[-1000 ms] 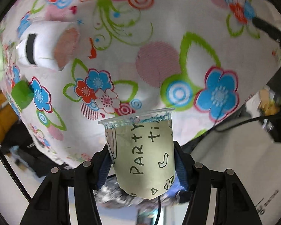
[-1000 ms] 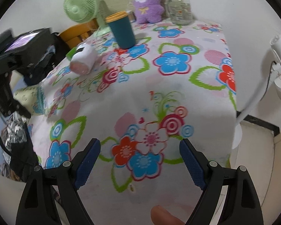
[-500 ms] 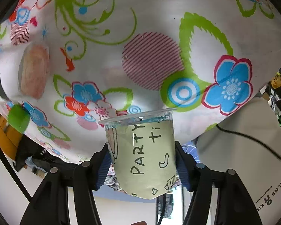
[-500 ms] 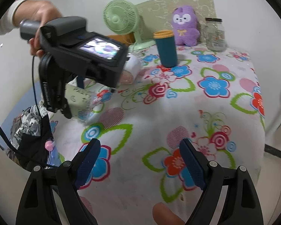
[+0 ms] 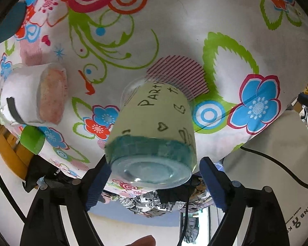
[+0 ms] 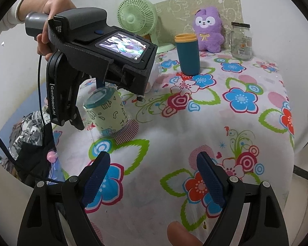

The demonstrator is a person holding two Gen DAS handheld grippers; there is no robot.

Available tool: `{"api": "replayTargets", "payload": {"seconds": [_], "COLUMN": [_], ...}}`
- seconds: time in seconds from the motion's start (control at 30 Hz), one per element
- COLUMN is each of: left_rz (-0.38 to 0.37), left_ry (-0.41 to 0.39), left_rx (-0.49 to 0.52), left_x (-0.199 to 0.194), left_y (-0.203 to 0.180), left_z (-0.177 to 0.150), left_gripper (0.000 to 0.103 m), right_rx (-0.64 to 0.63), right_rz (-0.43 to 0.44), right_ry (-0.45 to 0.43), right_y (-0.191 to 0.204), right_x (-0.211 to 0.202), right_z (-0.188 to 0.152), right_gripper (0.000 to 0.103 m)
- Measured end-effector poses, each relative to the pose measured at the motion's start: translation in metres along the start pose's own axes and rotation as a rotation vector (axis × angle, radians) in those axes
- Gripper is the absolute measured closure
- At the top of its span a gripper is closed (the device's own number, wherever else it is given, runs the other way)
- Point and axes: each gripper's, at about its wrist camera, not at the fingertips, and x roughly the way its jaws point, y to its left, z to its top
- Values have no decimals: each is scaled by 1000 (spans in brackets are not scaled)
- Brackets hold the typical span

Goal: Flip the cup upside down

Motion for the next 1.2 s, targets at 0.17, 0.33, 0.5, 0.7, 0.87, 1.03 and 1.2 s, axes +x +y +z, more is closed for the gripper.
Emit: {"api": "replayTargets", "payload": {"seconds": [0.17,0.33,0.5,0.7,0.87,1.03,1.2], "left_rz": [16,2,-17,-98,-110,-136,-155], "left_ry": [-65,-173,-296,-484,-677,-907,-1134], "left_rx": [-21,-69,-130,-221,-300,-405,-563], "left_x": [-15,-25,-32,-37,-44,-42,-37], "left_y": [-1,9,12,14,12,17,22], "left_z": [-14,-39,-68,-103,-136,-169,-200], "left_gripper": [13,12,12,12,12,12,12], "right_rx": [-17,-31,-48,-68,-107,-151,-135], "right_rz": [-14,-30,-47,-68,-115,-156,-192], "right_ry": [-7,-12,-29,-59,-77,-89,-108], "right_y": [7,16,29,44,61,83,98], "right_x": [-5,-9,-15,-25,-35,-42,-46], "right_z": [5,13,25,42,57,74,87], "right_gripper": [15,15,15,15,15,15,15]}}
